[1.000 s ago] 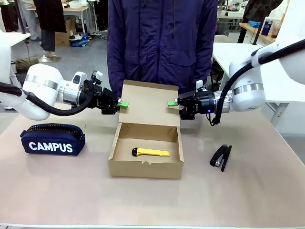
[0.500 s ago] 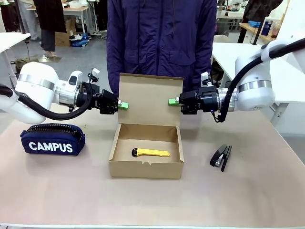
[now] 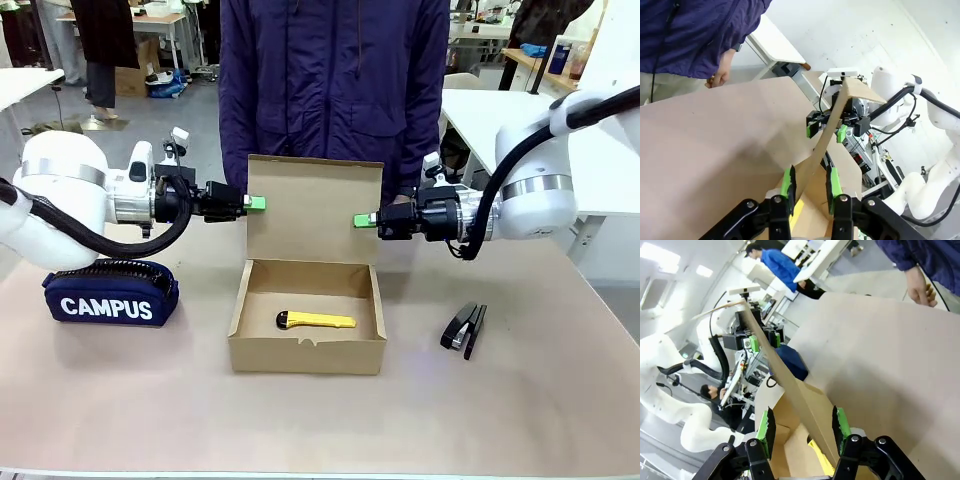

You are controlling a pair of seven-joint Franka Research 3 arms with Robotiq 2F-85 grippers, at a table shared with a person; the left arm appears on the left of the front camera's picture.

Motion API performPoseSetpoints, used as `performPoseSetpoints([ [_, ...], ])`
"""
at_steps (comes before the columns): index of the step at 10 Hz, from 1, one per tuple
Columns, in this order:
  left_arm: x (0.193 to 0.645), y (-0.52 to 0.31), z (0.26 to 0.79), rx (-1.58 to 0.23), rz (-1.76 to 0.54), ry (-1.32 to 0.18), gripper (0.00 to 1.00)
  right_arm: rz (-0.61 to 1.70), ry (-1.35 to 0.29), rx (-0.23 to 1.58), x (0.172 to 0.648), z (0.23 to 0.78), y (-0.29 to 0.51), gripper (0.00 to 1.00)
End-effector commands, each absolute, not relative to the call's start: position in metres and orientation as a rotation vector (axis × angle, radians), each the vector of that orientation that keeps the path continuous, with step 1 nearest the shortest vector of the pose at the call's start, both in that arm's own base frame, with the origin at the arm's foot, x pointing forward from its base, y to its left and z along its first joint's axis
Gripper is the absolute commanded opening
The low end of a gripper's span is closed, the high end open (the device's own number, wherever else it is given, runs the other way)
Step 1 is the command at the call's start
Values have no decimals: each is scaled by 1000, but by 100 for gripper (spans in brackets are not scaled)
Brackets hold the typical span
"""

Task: Pack the item into the box.
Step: Close the Mailer Box.

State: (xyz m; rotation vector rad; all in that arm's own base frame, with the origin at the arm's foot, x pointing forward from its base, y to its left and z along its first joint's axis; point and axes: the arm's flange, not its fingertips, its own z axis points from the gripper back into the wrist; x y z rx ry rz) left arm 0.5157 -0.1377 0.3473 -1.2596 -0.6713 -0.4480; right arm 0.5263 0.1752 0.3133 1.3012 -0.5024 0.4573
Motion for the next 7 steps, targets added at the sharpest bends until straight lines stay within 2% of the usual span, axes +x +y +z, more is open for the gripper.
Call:
performPoseSetpoints([
  [1,523,-139,342,-1254,-440,-611,35,449,-494,1303,527,316,176,62],
  [7,523,-139,342,-1254,-440,-611,35,457,-501,1301,526,313,175,62],
])
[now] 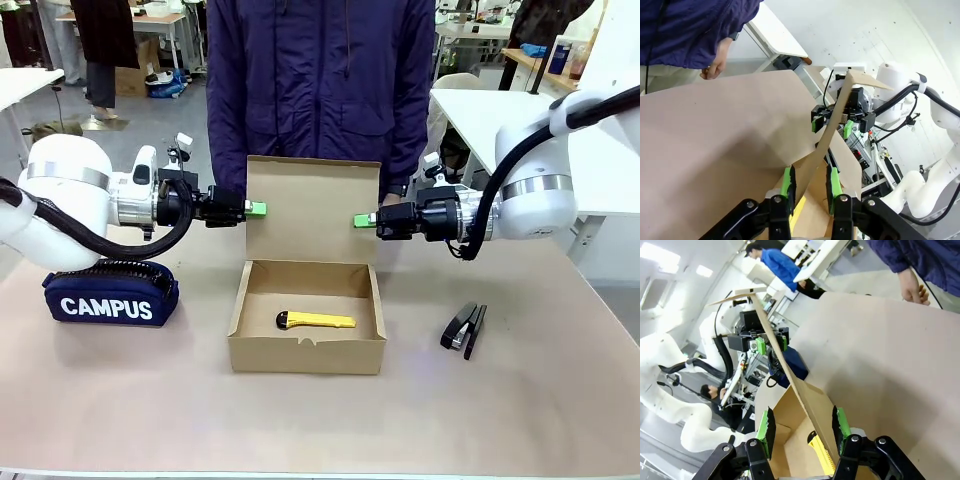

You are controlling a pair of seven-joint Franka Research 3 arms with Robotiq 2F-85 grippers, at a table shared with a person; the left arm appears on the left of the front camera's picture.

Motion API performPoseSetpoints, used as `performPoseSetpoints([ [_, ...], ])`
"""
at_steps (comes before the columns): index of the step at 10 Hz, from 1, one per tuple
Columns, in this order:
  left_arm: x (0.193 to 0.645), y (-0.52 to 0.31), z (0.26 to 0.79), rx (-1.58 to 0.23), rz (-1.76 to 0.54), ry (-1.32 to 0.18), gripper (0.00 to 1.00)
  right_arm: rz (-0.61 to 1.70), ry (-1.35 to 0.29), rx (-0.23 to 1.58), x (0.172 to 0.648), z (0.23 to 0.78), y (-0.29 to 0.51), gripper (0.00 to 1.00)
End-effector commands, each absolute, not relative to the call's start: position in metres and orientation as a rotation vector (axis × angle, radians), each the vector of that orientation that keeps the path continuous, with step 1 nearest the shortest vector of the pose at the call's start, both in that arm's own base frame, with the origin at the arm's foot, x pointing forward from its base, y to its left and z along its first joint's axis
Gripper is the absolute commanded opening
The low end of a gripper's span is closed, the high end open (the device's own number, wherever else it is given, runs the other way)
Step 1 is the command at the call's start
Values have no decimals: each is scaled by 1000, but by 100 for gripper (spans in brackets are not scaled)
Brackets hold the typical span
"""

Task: Pack the item into the box.
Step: Close the Mailer Box.

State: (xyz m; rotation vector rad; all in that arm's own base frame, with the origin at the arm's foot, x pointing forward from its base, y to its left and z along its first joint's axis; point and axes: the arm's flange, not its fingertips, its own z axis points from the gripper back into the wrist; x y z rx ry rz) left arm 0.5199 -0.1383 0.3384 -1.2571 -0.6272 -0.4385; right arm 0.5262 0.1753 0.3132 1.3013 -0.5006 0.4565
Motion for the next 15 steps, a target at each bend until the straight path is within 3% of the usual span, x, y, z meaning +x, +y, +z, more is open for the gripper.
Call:
performPoseSetpoints([
  [1,520,-138,338,-1257,-438,-627,36,492,-544,1275,529,308,178,62],
  [6,491,-141,359,-1276,-698,-942,36,704,-953,1245,501,333,177,62],
  [15,450,-138,368,-1261,-942,-1148,36,1018,-1222,1181,447,354,180,62],
])
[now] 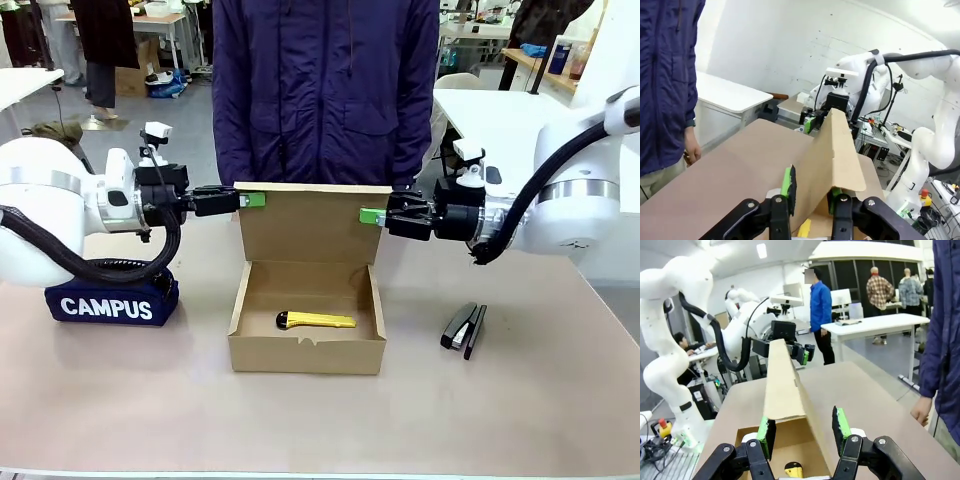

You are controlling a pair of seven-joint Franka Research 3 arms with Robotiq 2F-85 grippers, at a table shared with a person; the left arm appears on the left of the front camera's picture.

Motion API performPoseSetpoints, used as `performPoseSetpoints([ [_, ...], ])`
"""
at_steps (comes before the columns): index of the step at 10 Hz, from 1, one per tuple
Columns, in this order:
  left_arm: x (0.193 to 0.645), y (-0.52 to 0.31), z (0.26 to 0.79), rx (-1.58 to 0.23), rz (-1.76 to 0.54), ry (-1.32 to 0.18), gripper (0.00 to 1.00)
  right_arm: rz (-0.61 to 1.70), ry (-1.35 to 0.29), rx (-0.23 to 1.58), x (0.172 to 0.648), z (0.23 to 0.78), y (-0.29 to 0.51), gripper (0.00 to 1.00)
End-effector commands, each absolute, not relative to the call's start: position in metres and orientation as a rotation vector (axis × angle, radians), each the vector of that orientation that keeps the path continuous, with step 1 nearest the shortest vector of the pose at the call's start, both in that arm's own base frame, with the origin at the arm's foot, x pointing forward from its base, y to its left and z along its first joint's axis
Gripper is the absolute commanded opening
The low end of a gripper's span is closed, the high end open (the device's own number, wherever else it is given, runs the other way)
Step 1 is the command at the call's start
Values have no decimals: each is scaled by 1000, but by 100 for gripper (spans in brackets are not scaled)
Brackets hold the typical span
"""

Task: Pack the item into the box.
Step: Close the Mailer Box.

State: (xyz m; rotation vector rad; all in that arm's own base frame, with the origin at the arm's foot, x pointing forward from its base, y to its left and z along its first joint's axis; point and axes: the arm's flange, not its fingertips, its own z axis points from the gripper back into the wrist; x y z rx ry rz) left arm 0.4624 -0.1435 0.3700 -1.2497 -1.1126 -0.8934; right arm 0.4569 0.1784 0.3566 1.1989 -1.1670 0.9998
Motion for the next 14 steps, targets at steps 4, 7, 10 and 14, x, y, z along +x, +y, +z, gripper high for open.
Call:
performPoseSetpoints([
  [4,438,-144,359,-1253,-1056,-1140,36,1112,-1285,1134,432,343,187,62],
  [7,435,-145,350,-1239,-1063,-1148,36,1152,-1295,1147,419,336,187,62],
  [10,428,-146,342,-1227,-1099,-1145,36,1178,-1296,1138,413,328,185,62],
  [14,422,-147,336,-1233,-1163,-1117,36,1199,-1290,1139,413,326,185,62],
])
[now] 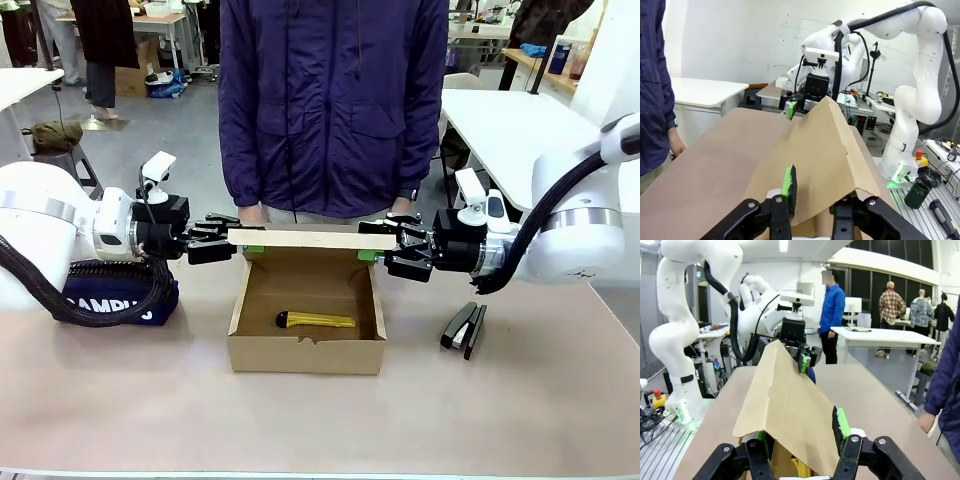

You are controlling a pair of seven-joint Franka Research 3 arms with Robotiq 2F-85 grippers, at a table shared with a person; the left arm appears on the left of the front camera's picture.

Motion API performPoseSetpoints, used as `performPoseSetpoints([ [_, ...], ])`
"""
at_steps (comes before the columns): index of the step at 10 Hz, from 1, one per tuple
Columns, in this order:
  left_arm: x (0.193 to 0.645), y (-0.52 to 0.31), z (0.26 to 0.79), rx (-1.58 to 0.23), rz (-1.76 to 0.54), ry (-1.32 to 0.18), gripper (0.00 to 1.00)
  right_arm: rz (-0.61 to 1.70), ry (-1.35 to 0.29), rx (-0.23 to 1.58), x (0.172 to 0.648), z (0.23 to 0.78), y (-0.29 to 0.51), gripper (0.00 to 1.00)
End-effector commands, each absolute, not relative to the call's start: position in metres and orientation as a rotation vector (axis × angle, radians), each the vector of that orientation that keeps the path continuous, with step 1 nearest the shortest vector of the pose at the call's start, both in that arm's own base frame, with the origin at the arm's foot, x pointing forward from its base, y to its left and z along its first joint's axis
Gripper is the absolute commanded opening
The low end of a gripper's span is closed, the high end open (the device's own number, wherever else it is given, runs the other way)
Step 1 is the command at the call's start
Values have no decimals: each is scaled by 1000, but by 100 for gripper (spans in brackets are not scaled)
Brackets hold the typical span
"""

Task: Pack the item into the box.
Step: Close the Mailer Box.

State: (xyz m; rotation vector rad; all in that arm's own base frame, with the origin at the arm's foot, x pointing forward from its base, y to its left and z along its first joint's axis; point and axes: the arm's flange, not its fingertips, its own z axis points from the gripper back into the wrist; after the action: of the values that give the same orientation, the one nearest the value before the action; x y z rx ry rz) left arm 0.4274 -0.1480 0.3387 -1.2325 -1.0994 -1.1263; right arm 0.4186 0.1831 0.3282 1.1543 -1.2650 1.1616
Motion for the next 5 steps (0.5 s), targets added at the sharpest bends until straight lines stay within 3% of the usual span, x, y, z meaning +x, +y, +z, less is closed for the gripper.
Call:
performPoseSetpoints([
  [1,422,-146,335,-1233,-1162,-1118,36,1208,-1281,1140,413,326,185,62],
  [3,422,-144,336,-1234,-1165,-1127,36,1224,-1257,1145,413,326,185,62],
  [4,423,-143,336,-1230,-1164,-1125,40,1230,-1238,1153,412,324,184,70],
  [5,423,-144,336,-1237,-1163,-1120,93,1249,-1207,1152,410,322,183,100],
])
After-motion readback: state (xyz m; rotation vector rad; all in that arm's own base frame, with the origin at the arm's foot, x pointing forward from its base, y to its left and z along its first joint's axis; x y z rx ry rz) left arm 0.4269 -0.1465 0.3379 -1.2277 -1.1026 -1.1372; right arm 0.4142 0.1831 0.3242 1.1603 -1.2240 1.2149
